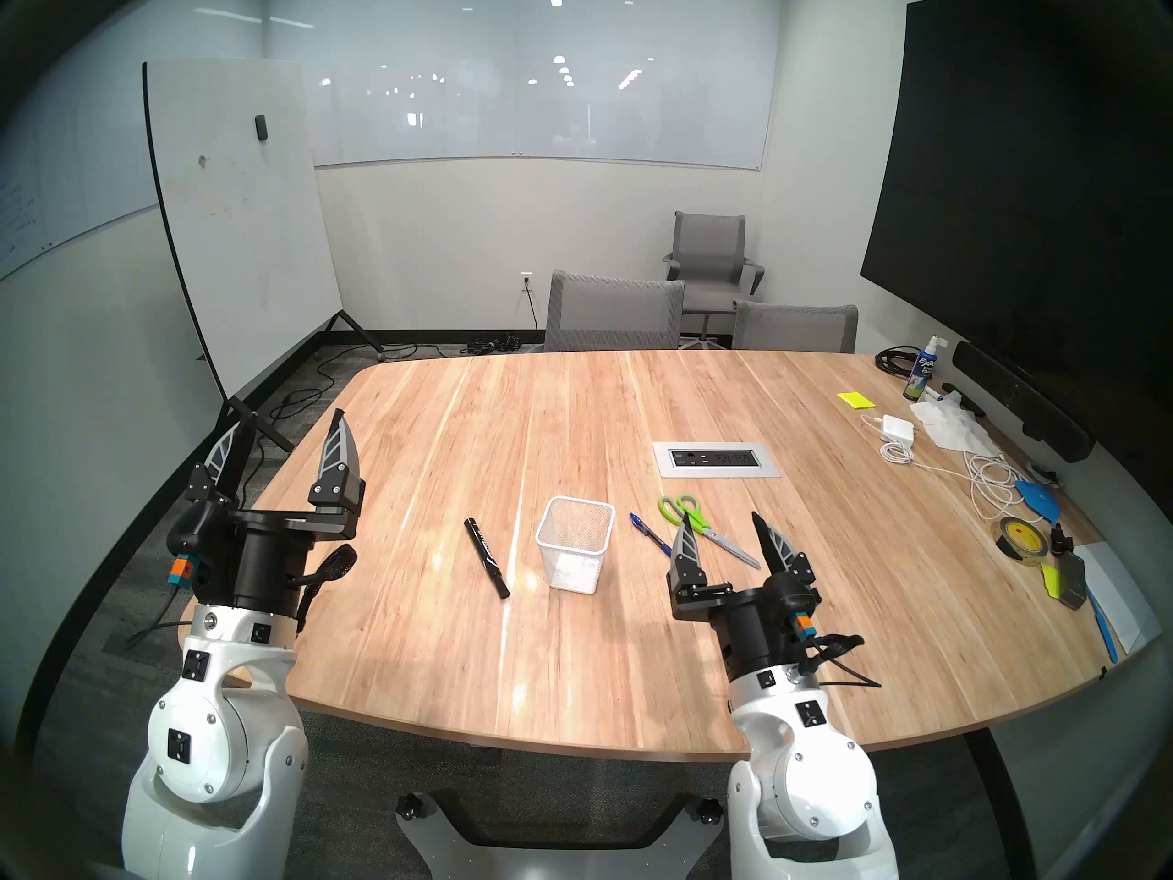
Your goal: Place the pen, the marker, and the scissors into the pen holder
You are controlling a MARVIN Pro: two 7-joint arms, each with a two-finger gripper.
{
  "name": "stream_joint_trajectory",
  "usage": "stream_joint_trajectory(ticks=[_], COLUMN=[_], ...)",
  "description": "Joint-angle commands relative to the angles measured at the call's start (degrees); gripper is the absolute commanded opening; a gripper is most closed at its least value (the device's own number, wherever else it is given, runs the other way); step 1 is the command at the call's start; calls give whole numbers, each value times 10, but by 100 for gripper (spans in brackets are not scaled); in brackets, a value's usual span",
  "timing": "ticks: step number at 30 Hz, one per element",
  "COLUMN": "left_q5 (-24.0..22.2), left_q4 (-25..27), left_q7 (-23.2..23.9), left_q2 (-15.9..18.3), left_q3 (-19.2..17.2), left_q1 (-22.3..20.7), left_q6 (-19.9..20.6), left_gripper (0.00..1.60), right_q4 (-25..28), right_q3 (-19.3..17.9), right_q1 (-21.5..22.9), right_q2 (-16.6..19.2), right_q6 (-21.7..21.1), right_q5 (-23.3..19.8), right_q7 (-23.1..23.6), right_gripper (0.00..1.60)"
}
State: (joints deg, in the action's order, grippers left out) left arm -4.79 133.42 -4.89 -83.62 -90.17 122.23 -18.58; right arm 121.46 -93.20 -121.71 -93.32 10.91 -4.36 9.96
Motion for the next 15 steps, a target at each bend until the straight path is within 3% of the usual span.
stream_joint_trajectory(ticks=[1, 15], left_q5=[0, 0], left_q4=[10, 10], left_q7=[0, 0], left_q2=[0, 0], left_q3=[0, 0], left_q1=[0, 0], left_q6=[-1, -1], left_gripper=[160, 160], right_q4=[11, 11], right_q3=[0, 0], right_q1=[1, 1], right_q2=[0, 0], right_q6=[2, 2], right_q5=[0, 0], right_q7=[0, 0], right_gripper=[160, 160])
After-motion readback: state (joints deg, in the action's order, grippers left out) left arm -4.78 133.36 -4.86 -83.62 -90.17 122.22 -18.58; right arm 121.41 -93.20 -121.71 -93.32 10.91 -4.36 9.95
